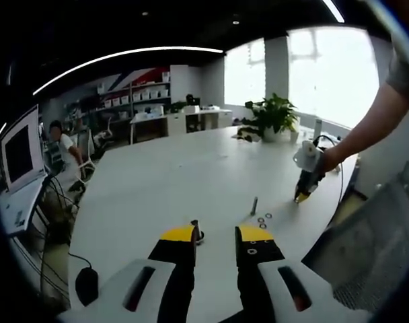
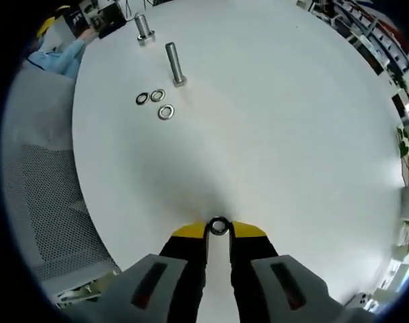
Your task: Place the washer onto the threaded stud by aligning its center hole with the stud, sliding it down to the base, and recovering from edge contact or off-axis alignment until the washer reaches the visible bottom stop.
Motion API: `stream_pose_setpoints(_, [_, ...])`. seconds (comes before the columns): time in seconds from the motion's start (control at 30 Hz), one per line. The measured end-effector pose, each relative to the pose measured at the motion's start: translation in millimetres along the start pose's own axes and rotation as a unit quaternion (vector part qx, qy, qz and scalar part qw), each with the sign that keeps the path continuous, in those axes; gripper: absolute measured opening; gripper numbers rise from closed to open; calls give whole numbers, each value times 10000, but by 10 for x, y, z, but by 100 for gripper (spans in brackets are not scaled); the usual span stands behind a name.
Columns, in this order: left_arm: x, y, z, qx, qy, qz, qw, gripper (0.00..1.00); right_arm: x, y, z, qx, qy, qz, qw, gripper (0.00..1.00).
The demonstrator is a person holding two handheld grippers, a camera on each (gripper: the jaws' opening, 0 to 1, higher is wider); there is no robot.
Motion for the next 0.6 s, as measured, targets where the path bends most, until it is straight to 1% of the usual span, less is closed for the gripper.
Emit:
stream_pose_setpoints(0.23, [-1, -4, -6, -11, 14, -15, 10000, 21, -7, -25, -3, 58, 4, -25, 10000, 13])
stream_pose_setpoints(0.33, [-5, -6, -5, -15, 19, -25, 10000, 21, -23, -51, -20, 183, 74, -46, 9998, 13])
stream_pose_setpoints(0.5, [-4, -5, -6, 2, 25, -22, 10000, 21, -93, -64, -113, 195, 235, 0, 9995, 13])
stream_pose_setpoints(0.6, [-5, -1, -5, 1, 28, -13, 10000, 21, -137, -48, -216, 321, 437, 15, 9985, 13])
Point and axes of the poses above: the point that each gripper's makers call its tool centre point, and the gripper's own axes: x roughly forward along the fingers, y roughly to its right, z roughly out of its underside, the point moved 6 cm from there along -x, roughly backward along the fingers, and after that the axes turned 8 degrees about y, right-handed, at the moved point
